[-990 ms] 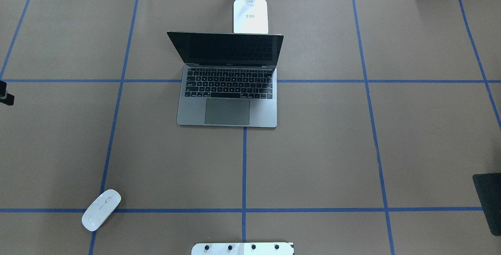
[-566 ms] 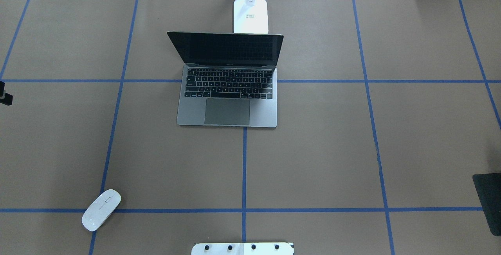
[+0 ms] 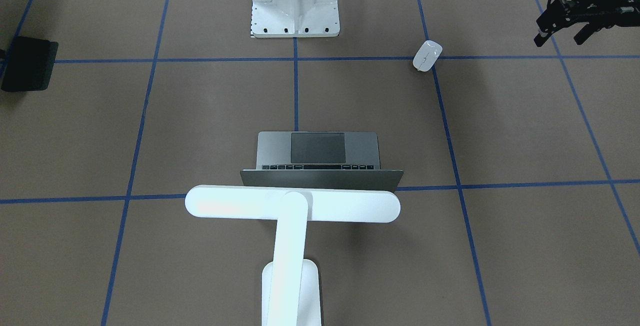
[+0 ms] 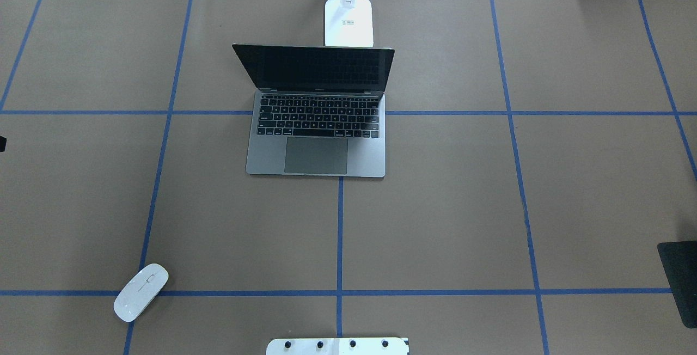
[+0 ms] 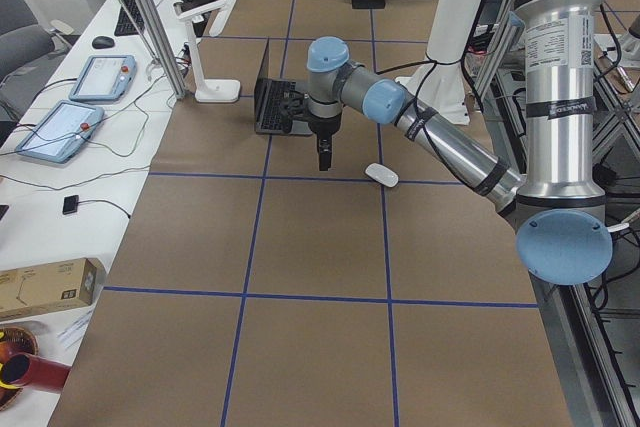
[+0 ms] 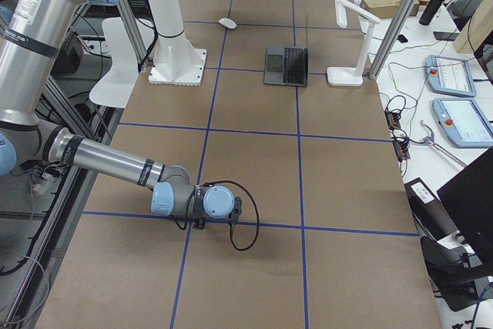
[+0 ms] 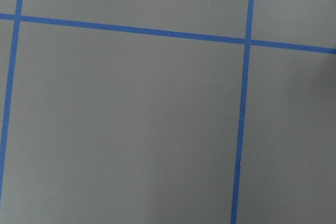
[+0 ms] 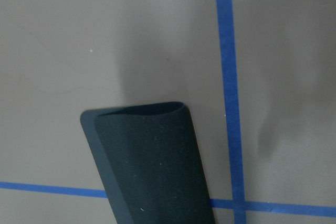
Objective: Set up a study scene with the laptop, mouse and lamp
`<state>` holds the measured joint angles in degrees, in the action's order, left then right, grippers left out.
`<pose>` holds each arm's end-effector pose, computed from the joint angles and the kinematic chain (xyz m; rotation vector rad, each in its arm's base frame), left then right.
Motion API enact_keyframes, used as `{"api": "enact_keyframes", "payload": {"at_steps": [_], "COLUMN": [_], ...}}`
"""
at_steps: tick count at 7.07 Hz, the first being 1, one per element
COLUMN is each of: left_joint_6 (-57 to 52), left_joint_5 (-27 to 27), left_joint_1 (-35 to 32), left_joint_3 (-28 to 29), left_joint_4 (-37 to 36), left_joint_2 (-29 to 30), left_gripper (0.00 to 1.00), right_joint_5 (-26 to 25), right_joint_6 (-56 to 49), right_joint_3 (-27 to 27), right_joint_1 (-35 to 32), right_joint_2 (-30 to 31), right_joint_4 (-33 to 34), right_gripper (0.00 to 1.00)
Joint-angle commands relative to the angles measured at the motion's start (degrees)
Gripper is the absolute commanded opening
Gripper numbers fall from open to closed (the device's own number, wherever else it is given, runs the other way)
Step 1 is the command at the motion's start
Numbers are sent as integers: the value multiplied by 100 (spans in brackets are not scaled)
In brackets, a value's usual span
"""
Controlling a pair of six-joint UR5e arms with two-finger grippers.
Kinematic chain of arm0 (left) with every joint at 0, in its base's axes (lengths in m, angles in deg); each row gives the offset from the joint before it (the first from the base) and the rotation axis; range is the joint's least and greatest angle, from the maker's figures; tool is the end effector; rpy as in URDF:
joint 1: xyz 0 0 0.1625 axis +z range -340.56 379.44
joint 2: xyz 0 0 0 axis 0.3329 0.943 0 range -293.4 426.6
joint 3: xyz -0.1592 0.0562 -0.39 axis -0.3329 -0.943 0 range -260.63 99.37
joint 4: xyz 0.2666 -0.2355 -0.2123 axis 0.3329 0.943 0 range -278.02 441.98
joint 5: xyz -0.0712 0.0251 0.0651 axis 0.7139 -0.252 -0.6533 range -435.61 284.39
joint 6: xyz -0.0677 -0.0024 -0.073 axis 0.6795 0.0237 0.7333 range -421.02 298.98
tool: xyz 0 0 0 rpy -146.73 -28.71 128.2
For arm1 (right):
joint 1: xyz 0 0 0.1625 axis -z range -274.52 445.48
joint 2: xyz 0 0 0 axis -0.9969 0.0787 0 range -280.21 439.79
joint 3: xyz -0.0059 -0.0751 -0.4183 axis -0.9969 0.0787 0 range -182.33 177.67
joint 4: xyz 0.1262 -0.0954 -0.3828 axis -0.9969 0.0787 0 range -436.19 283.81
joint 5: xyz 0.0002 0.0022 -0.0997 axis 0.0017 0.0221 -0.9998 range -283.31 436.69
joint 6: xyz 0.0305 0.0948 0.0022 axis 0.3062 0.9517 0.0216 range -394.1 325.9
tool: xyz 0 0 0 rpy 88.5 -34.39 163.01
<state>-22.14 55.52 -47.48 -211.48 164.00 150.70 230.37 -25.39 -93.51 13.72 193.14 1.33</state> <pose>0.0946 -0.3953 0.3822 0.0235 0.8349 -0.0906 -0.0475 -0.2850 0.7610 -0.4055 -1.0428 -0.0545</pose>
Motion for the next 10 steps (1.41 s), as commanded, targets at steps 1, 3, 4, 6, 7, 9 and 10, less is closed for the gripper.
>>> {"api": "enact_keyframes", "payload": {"at_steps": [1,3,4,6,7,9,10], "left_joint_6": [-440,-635,-644,-758,-767,-881,-890], "left_joint_5": [0,0,0,0,0,0,0], "left_joint_1": [-179,-250,-259,-259,-259,-312,-329], "left_joint_3": [7,7,-10,7,-2,24,25], "left_joint_4": [-2,-2,24,16,16,16,16], "left_joint_2": [-191,-218,-296,-315,-315,-324,-324], "left_gripper": [99,99,99,99,99,99,99], "right_joint_5": [-5,73,230,241,232,249,249], "right_joint_6": [-1,8,8,8,8,34,34], "right_joint_3": [74,74,74,83,118,179,223], "right_joint_1": [267,356,409,497,532,620,707], "right_joint_2": [-15,-24,-24,-24,-24,-94,-103], "right_joint_4": [0,-96,-114,-114,-114,-114,-114], "right_gripper": [100,100,100,100,100,100,100]}}
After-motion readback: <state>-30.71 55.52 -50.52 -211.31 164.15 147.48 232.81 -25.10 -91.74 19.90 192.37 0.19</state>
